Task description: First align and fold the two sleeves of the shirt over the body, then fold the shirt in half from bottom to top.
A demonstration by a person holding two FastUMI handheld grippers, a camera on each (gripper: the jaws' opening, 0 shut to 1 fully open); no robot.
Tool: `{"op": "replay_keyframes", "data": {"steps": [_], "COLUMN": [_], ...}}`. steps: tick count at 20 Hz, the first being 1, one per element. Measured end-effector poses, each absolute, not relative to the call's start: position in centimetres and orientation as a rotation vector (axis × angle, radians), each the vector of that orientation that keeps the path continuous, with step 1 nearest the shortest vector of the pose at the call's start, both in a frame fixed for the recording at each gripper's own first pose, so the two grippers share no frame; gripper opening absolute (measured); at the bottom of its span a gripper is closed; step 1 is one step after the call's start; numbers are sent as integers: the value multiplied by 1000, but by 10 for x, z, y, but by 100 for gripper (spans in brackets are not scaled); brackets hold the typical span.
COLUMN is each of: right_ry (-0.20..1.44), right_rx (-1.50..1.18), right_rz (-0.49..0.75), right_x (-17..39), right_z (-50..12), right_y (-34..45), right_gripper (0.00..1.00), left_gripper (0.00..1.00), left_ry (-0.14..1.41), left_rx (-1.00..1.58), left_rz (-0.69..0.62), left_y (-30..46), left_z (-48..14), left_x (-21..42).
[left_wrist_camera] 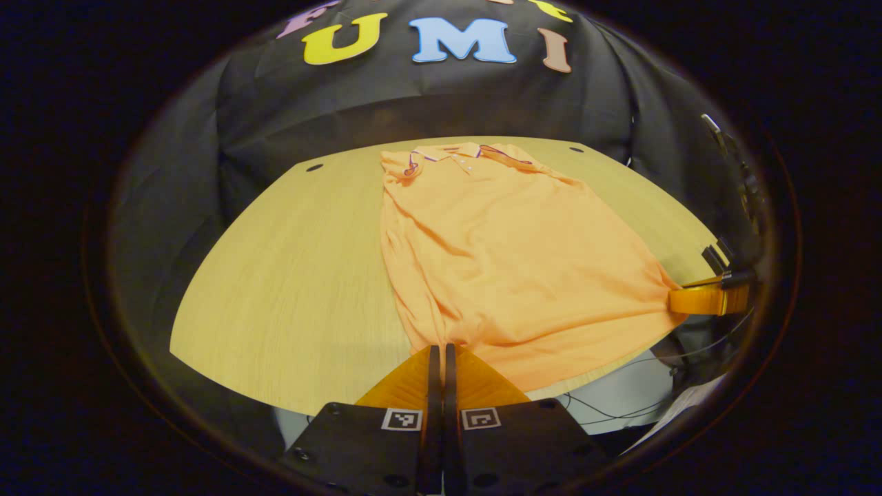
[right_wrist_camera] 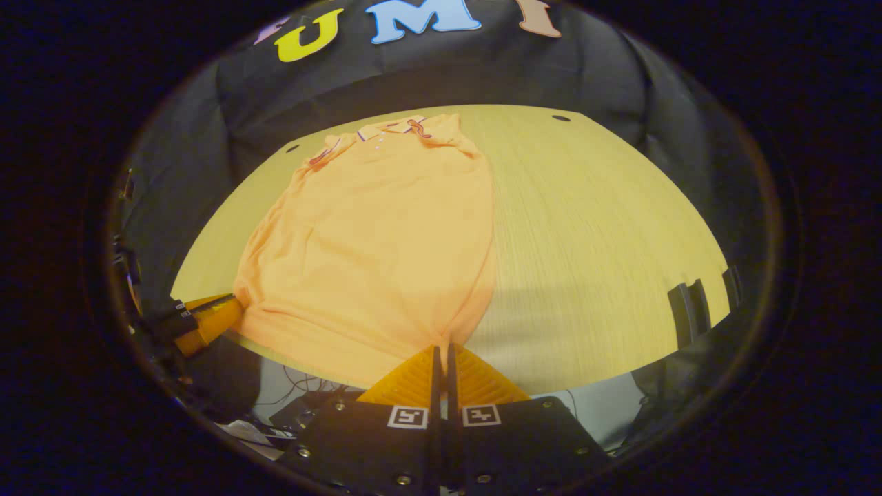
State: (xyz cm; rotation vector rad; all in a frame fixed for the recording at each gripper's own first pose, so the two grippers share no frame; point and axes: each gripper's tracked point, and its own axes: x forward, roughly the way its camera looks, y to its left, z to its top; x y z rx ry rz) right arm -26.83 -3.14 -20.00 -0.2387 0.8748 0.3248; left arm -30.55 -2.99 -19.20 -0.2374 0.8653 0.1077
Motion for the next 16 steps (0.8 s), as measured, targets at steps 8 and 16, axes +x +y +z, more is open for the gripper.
{"op": "replay_keyframes", "data": {"steps": [8, 16], "right_ry": [715, 554], "right_rx": [-199, -206], "right_rz": [437, 368], "right_x": [-228, -142], "right_z": [-117, -34], "right_y": [-7, 17], "right_gripper": [4, 4], "left_gripper": [7, 7], "left_ry": [782, 652], "left_rx": [-349, -352], "left_rz": [191, 131], "left_y": [-14, 12], "left_z": [-126, -68], "left_x": [-262, -160]}}
